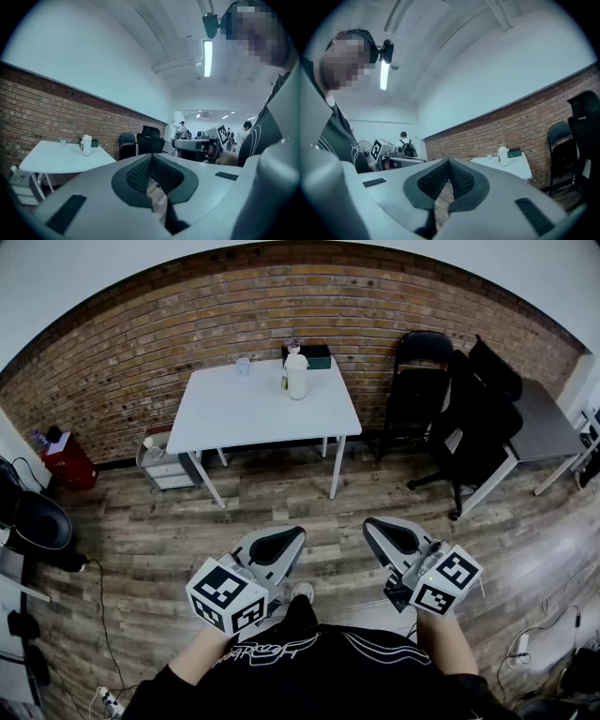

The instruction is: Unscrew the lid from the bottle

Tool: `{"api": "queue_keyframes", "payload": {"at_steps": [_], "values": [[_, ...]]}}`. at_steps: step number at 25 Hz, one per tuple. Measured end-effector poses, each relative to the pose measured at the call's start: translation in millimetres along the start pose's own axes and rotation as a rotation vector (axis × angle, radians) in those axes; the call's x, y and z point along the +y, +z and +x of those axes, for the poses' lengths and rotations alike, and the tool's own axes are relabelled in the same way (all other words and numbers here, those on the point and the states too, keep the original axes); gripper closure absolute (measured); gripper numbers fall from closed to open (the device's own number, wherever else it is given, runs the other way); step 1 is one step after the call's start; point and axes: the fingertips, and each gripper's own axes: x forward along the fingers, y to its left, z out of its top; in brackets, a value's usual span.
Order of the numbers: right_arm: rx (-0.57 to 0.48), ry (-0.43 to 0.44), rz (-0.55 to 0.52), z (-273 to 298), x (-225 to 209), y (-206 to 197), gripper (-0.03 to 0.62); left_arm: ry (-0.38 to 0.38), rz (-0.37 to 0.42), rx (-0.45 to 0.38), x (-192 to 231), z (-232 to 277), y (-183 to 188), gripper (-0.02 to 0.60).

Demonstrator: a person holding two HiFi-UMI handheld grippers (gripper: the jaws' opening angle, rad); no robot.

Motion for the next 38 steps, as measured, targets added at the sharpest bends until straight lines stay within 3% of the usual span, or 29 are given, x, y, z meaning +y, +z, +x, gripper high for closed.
{"api": "queue_keyframes", "payload": {"at_steps": [10, 13, 15, 17, 18, 20, 24, 30, 38], "values": [[-0.006, 0.031, -0.021, -12, 16, 2, 0.599, 0.009, 0.013, -0.027, -11, -11, 2, 0.549], [-0.005, -0.005, -0.015, -14, 6, -1, 0.603, 0.012, 0.006, -0.017, -6, -6, -1, 0.549], [-0.001, -0.038, -0.001, -15, -5, -3, 0.562, 0.013, -0.008, -0.015, 0, -2, -4, 0.548], [0.000, -0.056, 0.011, -14, -14, -5, 0.471, 0.016, -0.030, -0.008, 7, 3, -8, 0.544], [0.001, -0.063, 0.014, -13, -18, -6, 0.443, 0.015, -0.039, -0.003, 11, 5, -9, 0.516], [0.007, -0.071, 0.025, -10, -27, -11, 0.405, 0.014, -0.042, 0.004, 18, 11, -10, 0.398], [0.058, -0.076, 0.029, 1, -45, -28, 0.333, 0.023, -0.033, -0.021, 40, 27, -11, 0.302], [0.076, -0.141, 0.073, 23, -98, -39, 0.263, -0.005, -0.100, 0.032, 88, 60, -23, 0.287], [0.066, -0.230, 0.080, 83, -173, -28, 0.179, -0.003, -0.105, 0.073, 174, 102, -29, 0.252]]}}
